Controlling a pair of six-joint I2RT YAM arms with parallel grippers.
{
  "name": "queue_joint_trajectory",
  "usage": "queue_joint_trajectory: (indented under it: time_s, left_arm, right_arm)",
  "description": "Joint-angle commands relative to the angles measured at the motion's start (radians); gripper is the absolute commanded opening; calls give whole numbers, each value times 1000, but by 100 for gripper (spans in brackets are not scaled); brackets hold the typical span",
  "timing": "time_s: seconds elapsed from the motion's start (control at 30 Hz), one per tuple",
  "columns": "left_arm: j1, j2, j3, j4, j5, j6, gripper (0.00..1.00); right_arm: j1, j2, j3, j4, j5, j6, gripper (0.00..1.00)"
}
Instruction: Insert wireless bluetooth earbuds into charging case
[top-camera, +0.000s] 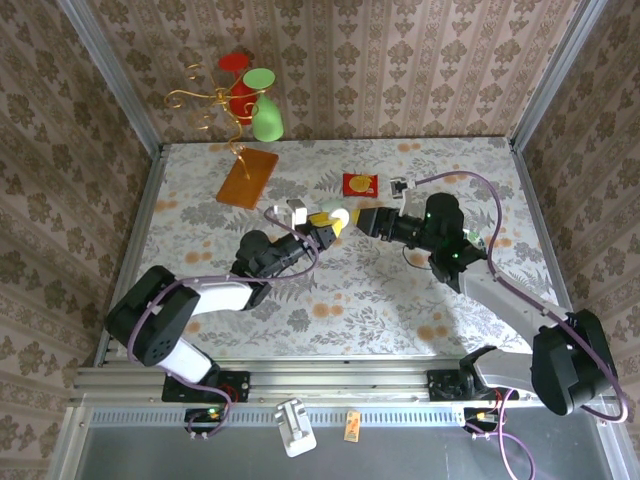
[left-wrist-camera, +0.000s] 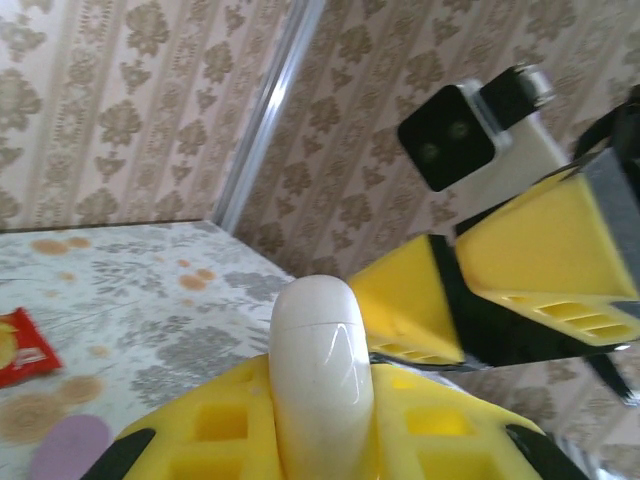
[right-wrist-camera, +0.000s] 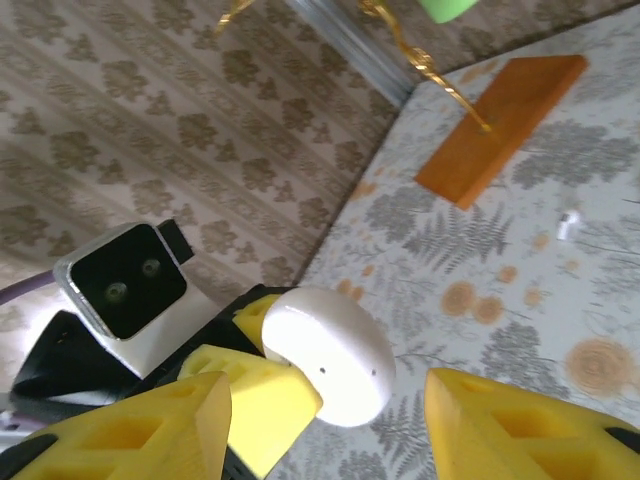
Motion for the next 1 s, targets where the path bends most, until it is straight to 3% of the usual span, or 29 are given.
queue_joint_trajectory:
  time_s: [0.0, 0.33, 0.5, 0.6, 0.77, 0.97]
  left_arm:
    - [1, -42, 29, 32, 80, -91, 10]
    - [-10, -93, 58, 32, 98, -179, 10]
    - [-10, -104, 54, 32, 87, -183, 10]
    - [-10, -98, 48, 31, 89, -169, 18]
    - [16, -99, 23, 29, 124, -122, 37]
    - [57, -106, 4, 28, 264, -67, 40]
  right_arm:
    - [-2, 40, -17, 259, -128, 102, 52]
    - [-2, 134, -30, 448, -198, 216, 42]
    - [-2, 141, -34, 482, -208, 238, 25]
    - [-2, 127, -31, 468, -212, 223, 17]
    - [1, 55, 3, 255, -230, 39, 12]
    - [8, -45, 67, -114, -235, -263, 12]
